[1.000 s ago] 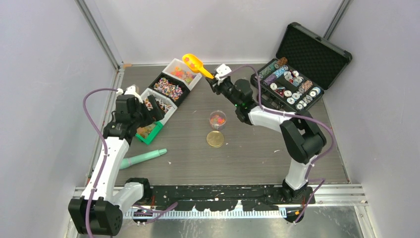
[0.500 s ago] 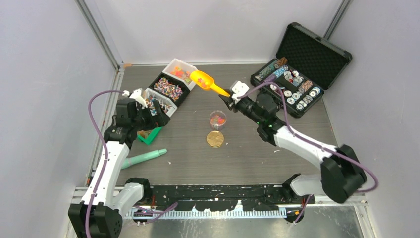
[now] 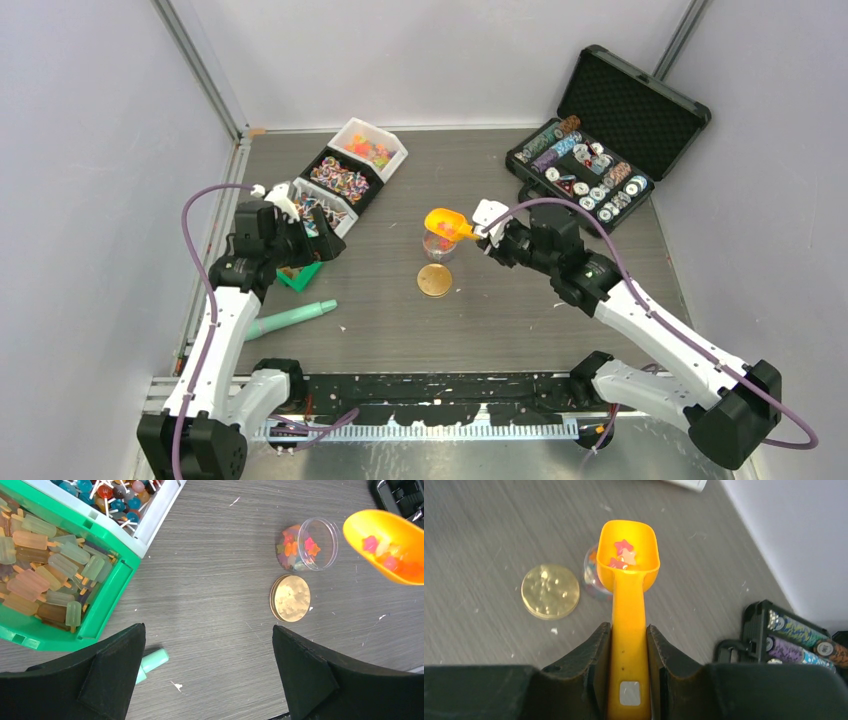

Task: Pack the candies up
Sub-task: Place the fake candies in the packing bottle.

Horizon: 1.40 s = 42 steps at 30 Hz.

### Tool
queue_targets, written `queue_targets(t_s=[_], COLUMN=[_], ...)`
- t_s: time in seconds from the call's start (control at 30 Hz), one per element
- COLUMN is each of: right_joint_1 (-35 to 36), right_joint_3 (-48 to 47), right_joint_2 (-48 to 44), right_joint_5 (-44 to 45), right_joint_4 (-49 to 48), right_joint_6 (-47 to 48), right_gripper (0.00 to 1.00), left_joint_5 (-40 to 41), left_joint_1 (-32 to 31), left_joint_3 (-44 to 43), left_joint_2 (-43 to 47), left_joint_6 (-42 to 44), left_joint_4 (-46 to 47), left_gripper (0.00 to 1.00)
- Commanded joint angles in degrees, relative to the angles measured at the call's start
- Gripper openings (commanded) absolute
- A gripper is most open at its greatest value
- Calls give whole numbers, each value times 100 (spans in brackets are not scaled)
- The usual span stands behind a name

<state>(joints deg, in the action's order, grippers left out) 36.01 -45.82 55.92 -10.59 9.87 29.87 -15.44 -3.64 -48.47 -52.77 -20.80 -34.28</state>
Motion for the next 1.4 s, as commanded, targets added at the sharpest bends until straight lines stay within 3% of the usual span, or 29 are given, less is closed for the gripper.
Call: queue_targets(t_s=[0.0, 1.13, 1.23, 1.37], right_joint_1=[95, 991, 1130, 1227], right_joint_3=[-547, -1742, -1970, -2350], right_joint_2=[34, 883, 958, 1063], right_joint_5=[408, 2088, 2279, 2132], right_joint_4=[1275, 2697, 2740, 2583], right_joint_6=[448, 915, 800, 335], right_gripper=[0, 0, 0, 0], left_joint_5=[-86, 365, 711, 1776], left_joint_1=[-10, -21, -19, -15], left_joint_3=[-150, -188, -185, -185], left_joint_2=[144, 152, 132, 80], left_joint_6=[109, 155, 65, -330], left_joint_4=[-65, -223, -275, -357], left_gripper=[100, 100, 100, 100])
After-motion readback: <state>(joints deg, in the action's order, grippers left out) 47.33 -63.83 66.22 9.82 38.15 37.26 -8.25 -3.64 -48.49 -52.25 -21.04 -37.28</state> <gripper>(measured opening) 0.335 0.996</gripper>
